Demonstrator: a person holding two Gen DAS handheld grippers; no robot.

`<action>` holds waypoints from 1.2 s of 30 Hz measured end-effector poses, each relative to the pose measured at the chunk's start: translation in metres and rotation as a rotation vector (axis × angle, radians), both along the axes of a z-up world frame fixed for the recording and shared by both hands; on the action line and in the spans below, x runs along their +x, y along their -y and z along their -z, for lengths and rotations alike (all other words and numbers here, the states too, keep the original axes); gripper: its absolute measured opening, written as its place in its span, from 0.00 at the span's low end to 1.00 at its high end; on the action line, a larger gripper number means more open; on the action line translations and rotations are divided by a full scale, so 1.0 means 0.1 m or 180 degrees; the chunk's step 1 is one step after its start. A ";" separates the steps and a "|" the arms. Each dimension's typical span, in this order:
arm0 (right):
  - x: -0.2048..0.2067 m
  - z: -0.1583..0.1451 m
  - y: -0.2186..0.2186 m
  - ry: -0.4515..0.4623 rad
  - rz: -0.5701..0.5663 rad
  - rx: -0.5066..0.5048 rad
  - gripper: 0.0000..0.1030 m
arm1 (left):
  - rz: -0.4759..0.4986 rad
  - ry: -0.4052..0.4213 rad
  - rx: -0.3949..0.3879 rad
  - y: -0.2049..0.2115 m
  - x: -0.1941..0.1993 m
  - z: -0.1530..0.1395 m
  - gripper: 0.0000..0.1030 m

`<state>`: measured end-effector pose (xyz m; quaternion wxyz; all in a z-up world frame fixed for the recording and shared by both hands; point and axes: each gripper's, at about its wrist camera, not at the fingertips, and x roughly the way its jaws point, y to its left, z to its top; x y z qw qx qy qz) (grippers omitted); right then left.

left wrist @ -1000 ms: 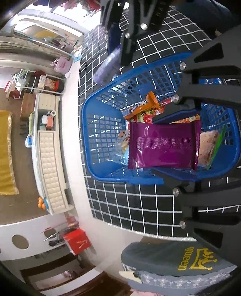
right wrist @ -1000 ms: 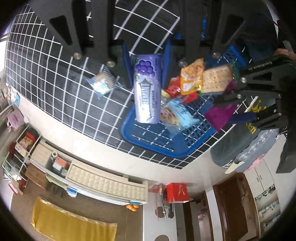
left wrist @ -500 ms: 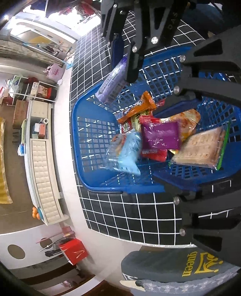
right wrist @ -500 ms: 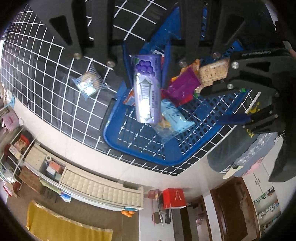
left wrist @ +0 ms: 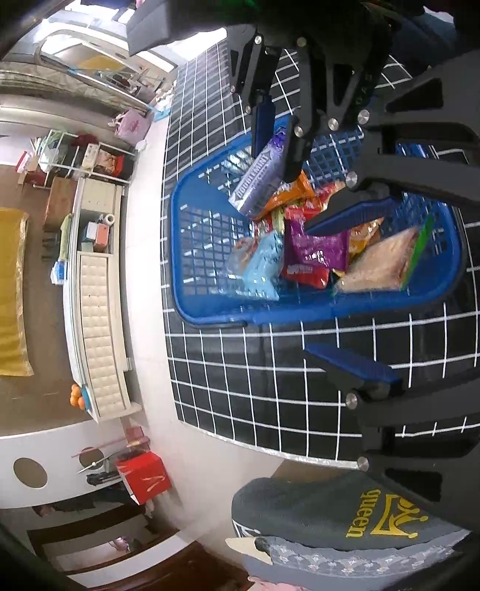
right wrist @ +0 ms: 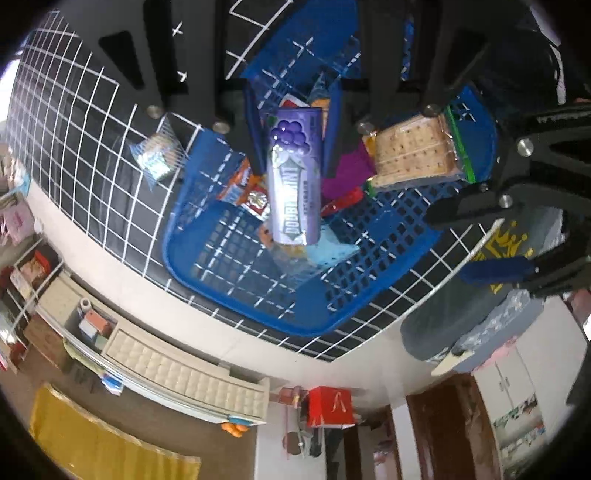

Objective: Organize snacks
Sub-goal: 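Lower the purple gum tube into the basket and open the right tool, then move the open right tool toward the small clear bread bag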

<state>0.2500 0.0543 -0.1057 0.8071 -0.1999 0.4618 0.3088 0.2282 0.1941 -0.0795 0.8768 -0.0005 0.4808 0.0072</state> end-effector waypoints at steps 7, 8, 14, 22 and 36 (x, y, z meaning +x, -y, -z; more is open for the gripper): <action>0.01 0.17 -0.19 -0.0095 -0.0110 -0.0153 0.33 | -0.0132 -0.0014 -0.0026 -0.19 -0.06 0.09 0.57; 0.02 0.19 -0.22 -0.0114 -0.0113 -0.0181 0.33 | -0.0146 -0.0021 -0.0043 -0.22 -0.07 0.09 0.57; -0.05 0.31 -0.39 -0.0073 -0.0262 -0.0504 0.34 | -0.0193 -0.0046 -0.0122 -0.32 -0.09 0.14 0.57; -0.16 0.05 -0.20 0.0046 -0.0133 -0.0357 0.68 | -0.0132 -0.0075 -0.0170 -0.22 -0.17 0.12 0.57; -0.34 -0.45 0.83 0.0141 0.0375 -0.0195 0.69 | 0.0158 -0.0050 -0.0228 0.49 -0.34 -0.22 0.57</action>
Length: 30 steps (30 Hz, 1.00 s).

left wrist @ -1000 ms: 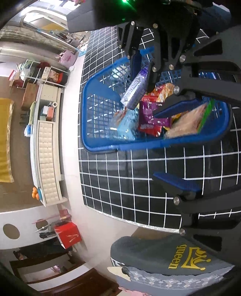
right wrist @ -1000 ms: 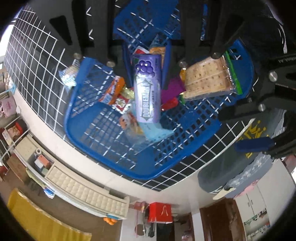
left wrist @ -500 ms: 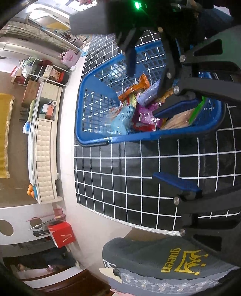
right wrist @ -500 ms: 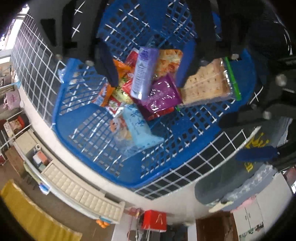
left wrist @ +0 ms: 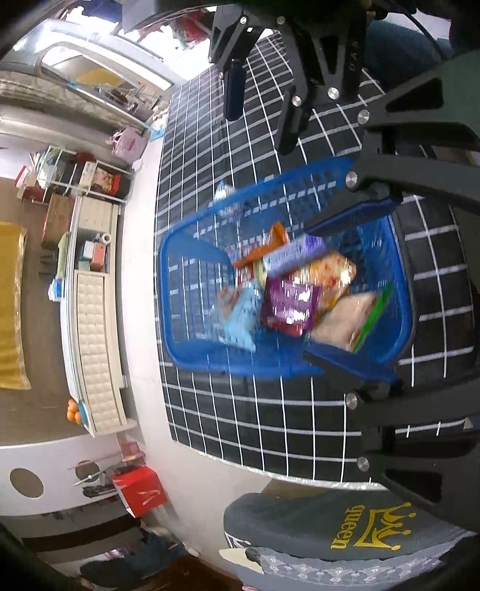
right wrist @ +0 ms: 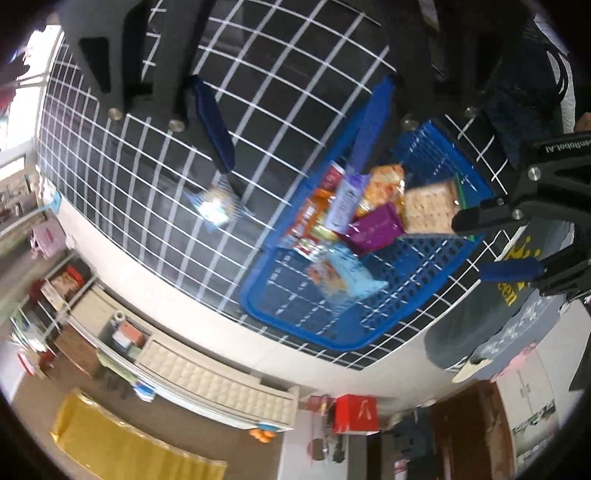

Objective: Organize snacks
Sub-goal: 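Move the open right tool toward the small clear bread bag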

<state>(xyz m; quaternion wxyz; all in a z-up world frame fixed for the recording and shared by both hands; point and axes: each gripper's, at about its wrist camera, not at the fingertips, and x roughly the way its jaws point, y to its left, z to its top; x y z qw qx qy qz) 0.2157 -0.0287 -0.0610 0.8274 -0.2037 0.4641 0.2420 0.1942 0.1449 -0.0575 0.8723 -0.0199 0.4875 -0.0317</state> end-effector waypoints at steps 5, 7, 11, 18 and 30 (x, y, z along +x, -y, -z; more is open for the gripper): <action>-0.05 -0.10 0.34 0.0061 0.0154 0.0057 0.69 | 0.0082 -0.0065 -0.0110 0.25 0.01 -0.02 0.57; -0.04 -0.12 0.45 0.0059 0.0212 0.0087 0.69 | 0.0131 -0.0094 -0.0100 0.38 0.04 -0.02 0.57; 0.03 -0.09 0.64 0.0013 0.0309 0.0124 0.69 | 0.0187 -0.0133 -0.0081 0.58 0.11 -0.02 0.57; 0.29 0.06 0.87 -0.0070 0.0341 0.0159 0.82 | 0.0295 -0.0132 -0.0126 0.82 0.31 -0.03 0.68; 1.20 0.58 0.86 -0.0757 0.0695 0.0467 0.87 | 0.0042 -0.0249 -0.0091 0.75 0.91 0.17 0.68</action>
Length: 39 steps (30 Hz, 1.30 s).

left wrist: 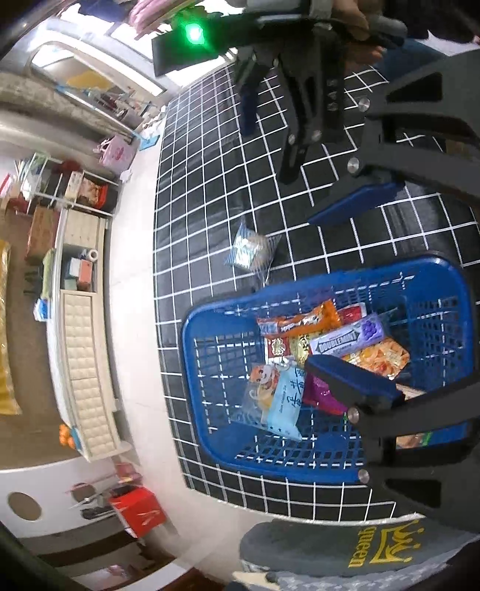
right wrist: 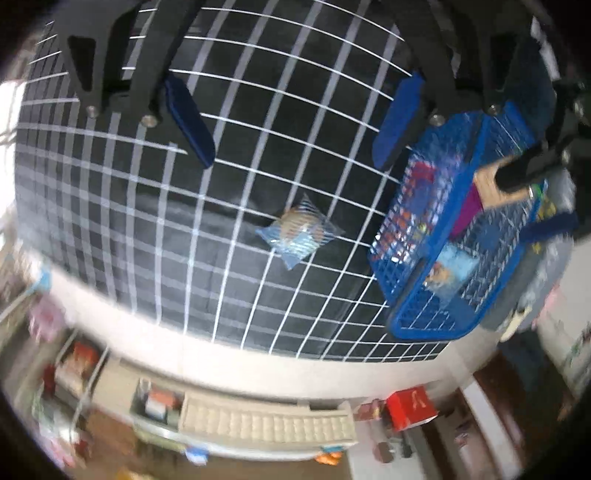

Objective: Organize snacks
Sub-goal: 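Move the open right tool toward the small clear bread bag, then grasp the small clear bread bag with the right tool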

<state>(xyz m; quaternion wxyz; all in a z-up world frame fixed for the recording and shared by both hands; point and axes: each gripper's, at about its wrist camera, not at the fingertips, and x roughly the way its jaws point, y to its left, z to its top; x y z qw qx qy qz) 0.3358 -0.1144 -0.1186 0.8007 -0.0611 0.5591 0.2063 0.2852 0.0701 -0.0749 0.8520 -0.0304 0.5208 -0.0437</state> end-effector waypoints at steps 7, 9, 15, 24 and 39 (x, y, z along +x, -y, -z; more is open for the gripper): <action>0.42 0.37 -0.16 -0.0330 0.0483 0.0200 0.87 | -0.0199 -0.0140 -0.0210 -0.37 0.27 0.22 0.68; 0.53 0.45 -0.20 -0.0382 0.0596 0.0199 0.87 | -0.0224 -0.0151 -0.0215 -0.45 0.32 0.28 0.68; 0.73 0.71 -0.39 -0.0437 0.0728 0.0078 0.87 | -0.0340 -0.0233 -0.0278 -0.65 0.46 0.43 0.68; 0.85 0.97 -0.51 -0.0321 0.0770 -0.0206 0.81 | -0.0457 -0.0360 -0.0241 -0.67 0.60 0.59 0.68; -0.06 0.95 -0.16 -0.0233 0.0495 -0.0378 0.56 | -0.0299 -0.0322 -0.0173 -0.50 0.37 0.58 0.68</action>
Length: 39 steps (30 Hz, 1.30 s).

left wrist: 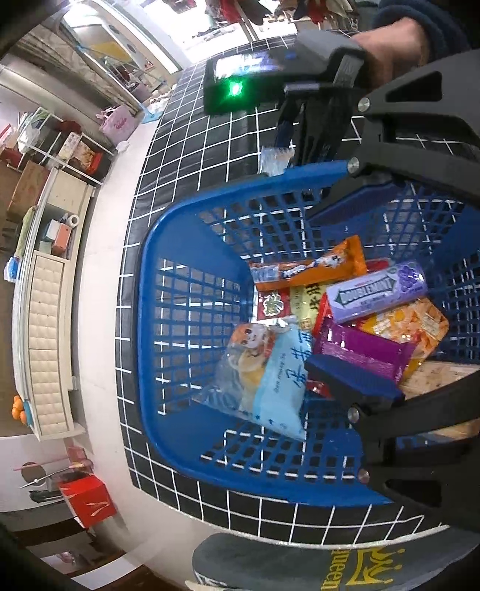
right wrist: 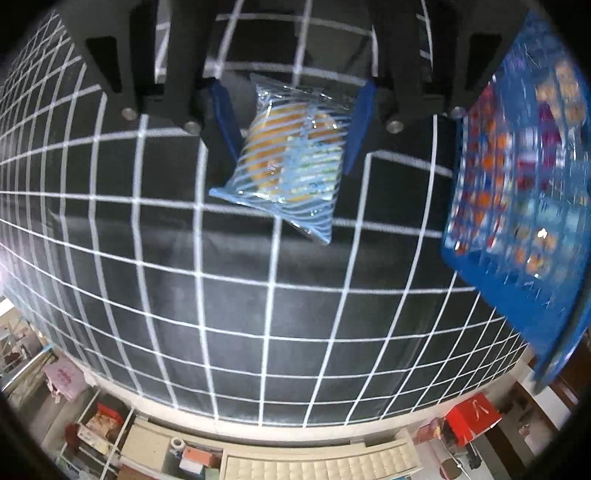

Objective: Organize snacks
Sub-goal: 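Grasp the small clear bread bag with the right tool, then carry the bread bag over the basket and release it with the right tool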

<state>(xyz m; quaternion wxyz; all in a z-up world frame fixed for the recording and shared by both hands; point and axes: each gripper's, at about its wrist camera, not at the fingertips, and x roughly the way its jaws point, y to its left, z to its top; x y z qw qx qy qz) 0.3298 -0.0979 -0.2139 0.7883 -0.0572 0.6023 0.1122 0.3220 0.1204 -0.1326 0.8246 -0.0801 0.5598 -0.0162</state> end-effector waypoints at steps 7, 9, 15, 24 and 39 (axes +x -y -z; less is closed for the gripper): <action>-0.50 -0.52 0.02 0.0294 -0.0108 0.0038 0.56 | 0.0048 0.0072 0.0038 0.08 -0.19 -0.13 0.68; -0.65 -0.68 0.06 0.0379 -0.0155 0.0078 0.56 | 0.0077 0.0108 0.0044 0.09 -0.25 -0.20 0.68; -0.97 -1.10 -0.01 0.0472 -0.0273 0.0320 0.56 | 0.0120 0.0259 0.0011 0.13 -0.48 -0.45 0.68; -1.08 -1.53 -0.45 0.0795 -0.0418 0.0337 0.56 | 0.0204 0.0491 0.0116 0.11 -0.85 -0.79 0.77; -1.22 -1.63 -0.95 0.0923 -0.0868 0.0402 0.56 | 0.0077 0.0629 0.0303 -0.39 -1.18 -0.82 0.86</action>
